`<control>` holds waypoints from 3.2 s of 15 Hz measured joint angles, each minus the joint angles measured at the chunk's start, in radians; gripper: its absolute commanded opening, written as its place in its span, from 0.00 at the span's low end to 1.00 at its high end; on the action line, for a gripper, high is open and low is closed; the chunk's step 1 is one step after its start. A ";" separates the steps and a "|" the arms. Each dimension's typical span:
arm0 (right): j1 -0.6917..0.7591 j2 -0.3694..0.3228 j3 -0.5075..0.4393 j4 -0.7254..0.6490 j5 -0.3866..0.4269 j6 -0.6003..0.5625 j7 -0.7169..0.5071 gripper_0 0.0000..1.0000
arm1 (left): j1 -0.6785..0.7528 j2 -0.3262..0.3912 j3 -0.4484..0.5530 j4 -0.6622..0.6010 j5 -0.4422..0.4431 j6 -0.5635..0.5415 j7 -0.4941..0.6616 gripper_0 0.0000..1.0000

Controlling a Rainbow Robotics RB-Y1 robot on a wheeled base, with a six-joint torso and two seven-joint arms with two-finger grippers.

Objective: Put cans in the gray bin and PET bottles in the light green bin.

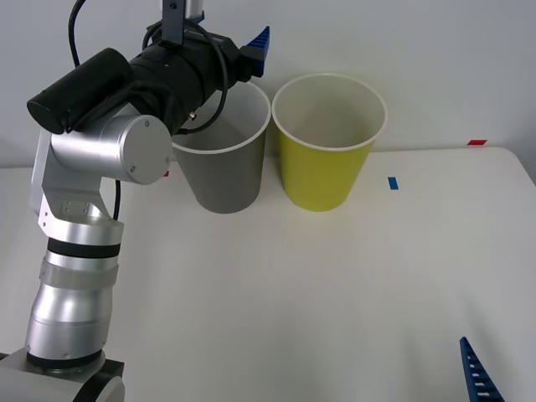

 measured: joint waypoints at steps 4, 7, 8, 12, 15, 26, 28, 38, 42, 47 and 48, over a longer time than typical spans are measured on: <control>0.000 0.000 0.000 0.000 0.000 0.000 0.000 1.00 | 0.100 0.025 0.011 -0.114 0.067 0.000 -0.009 1.00; 0.000 0.000 0.000 0.000 0.000 0.000 0.000 1.00 | 0.239 0.048 0.019 -0.274 0.070 0.002 -0.013 1.00; 0.000 0.000 0.000 0.000 0.000 0.000 0.000 1.00 | 0.293 0.058 0.027 -0.324 0.077 0.002 -0.013 1.00; 0.000 0.000 0.000 0.000 0.000 0.000 0.000 1.00 | 0.503 0.106 0.061 -0.464 0.114 -0.015 -0.014 1.00; 0.000 0.000 0.000 0.000 0.000 0.000 0.000 1.00 | 0.663 0.146 0.090 -0.520 0.212 -0.099 -0.016 1.00; 0.000 0.000 0.000 0.000 0.000 0.000 0.000 1.00 | 1.115 0.280 0.000 -0.496 0.201 -0.642 -0.042 1.00; 0.000 0.000 0.000 0.000 0.000 0.000 0.000 1.00 | 1.136 0.300 -0.039 -0.424 0.192 -0.804 -0.053 1.00; 0.000 0.000 0.000 0.000 0.000 0.000 0.000 1.00 | 1.407 0.374 -0.247 -0.260 0.094 -1.148 -0.064 1.00; 0.000 0.000 0.000 0.000 0.000 0.000 0.000 1.00 | 1.521 0.369 -0.292 -0.260 0.060 -1.229 -0.063 1.00; 0.000 0.000 0.000 0.000 0.000 0.000 0.000 1.00 | 1.552 0.364 -0.310 -0.260 0.057 -1.243 -0.059 1.00; 0.000 0.000 0.000 0.000 0.000 0.000 0.000 1.00 | 1.552 0.364 -0.310 -0.260 0.057 -1.243 -0.059 1.00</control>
